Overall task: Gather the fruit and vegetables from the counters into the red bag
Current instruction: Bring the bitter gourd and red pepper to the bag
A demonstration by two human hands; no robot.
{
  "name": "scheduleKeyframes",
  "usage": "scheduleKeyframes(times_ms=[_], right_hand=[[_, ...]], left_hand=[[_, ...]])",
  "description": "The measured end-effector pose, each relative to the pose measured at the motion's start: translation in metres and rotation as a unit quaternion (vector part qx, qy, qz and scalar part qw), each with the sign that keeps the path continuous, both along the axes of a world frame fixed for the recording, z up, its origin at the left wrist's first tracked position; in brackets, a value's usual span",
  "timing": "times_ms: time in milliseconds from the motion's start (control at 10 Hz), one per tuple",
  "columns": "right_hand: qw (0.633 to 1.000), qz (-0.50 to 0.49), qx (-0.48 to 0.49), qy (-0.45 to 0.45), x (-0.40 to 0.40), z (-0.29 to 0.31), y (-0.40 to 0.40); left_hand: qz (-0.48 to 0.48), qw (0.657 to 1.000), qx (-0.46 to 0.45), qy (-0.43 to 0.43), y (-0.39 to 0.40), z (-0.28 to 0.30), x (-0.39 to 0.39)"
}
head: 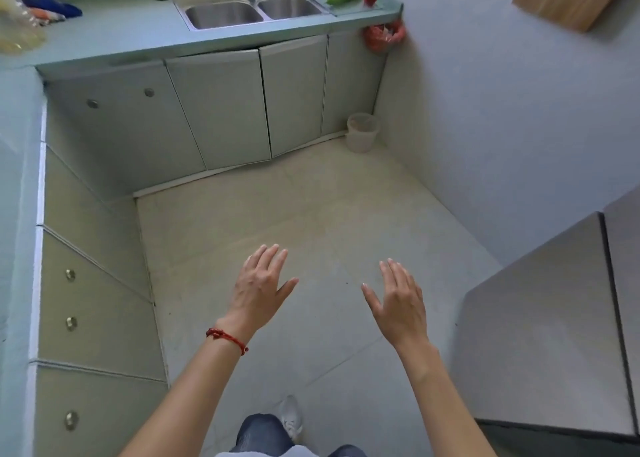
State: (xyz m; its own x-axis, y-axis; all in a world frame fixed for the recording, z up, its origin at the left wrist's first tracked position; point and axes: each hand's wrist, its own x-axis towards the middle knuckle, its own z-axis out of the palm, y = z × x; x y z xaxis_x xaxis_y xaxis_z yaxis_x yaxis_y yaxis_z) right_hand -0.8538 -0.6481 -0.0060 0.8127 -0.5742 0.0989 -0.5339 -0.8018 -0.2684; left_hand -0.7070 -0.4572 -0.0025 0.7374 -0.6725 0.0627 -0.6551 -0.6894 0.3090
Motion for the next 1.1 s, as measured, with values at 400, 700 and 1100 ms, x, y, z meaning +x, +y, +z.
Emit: scheduleKeyframes(times_ms=[400,700,1100], right_hand=[[1.0,-0.009,0.007,-0.012,0.098,-0.003,-0.068],[0.999,-0.004,0.008,-0.036,0.197,-0.009,-0.182],[0.999,0.016,-0.011,-0.046,0.34,0.014,-0.355]], left_hand=[[-0.025,1.0,-0.005,-0.012,-0.07,-0.006,0.112],[-0.023,0.999,-0.005,-0.026,-0.185,-0.009,0.21],[-0.001,0.999,-0.005,-0.038,-0.346,0.013,0.347]])
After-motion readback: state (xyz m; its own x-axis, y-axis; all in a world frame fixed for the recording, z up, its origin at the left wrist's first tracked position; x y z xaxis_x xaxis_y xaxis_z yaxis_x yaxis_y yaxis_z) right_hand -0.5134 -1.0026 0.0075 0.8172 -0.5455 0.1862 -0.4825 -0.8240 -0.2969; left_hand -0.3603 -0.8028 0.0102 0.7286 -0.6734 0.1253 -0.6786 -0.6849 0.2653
